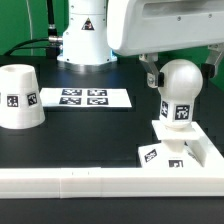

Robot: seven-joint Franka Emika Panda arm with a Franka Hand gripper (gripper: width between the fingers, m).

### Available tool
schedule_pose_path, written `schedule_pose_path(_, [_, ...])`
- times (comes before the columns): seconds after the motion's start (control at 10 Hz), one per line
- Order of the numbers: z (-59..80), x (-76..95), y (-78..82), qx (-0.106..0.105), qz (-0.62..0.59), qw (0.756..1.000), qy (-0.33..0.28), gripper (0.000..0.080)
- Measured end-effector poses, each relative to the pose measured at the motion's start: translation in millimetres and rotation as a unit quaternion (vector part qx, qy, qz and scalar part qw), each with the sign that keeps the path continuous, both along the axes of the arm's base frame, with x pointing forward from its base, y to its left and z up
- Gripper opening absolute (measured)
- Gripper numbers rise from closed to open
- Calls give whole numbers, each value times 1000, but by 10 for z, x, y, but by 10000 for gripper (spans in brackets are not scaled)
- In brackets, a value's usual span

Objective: Assemble lamp

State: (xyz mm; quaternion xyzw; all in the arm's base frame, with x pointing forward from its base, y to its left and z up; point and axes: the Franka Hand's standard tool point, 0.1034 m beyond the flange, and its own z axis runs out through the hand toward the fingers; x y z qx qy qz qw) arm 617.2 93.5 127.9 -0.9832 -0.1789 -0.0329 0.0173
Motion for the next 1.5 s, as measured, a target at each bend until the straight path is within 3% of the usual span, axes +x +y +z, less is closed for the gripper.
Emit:
schedule_pose_path(0.5, [-4, -10, -3, 0, 1, 1000, 3, 684])
schedule_pose_path(0.6, [-5, -10, -3, 0, 1, 1000, 3, 571])
schedule_pose_path(0.9, [-5, -11, -1, 1, -9, 1000, 3, 571])
schedule_pose_path(1.2, [34, 16, 28, 32, -145, 989, 14, 571])
schedule_pose_path(1.5, [44, 49, -3, 58, -322, 945, 23, 574])
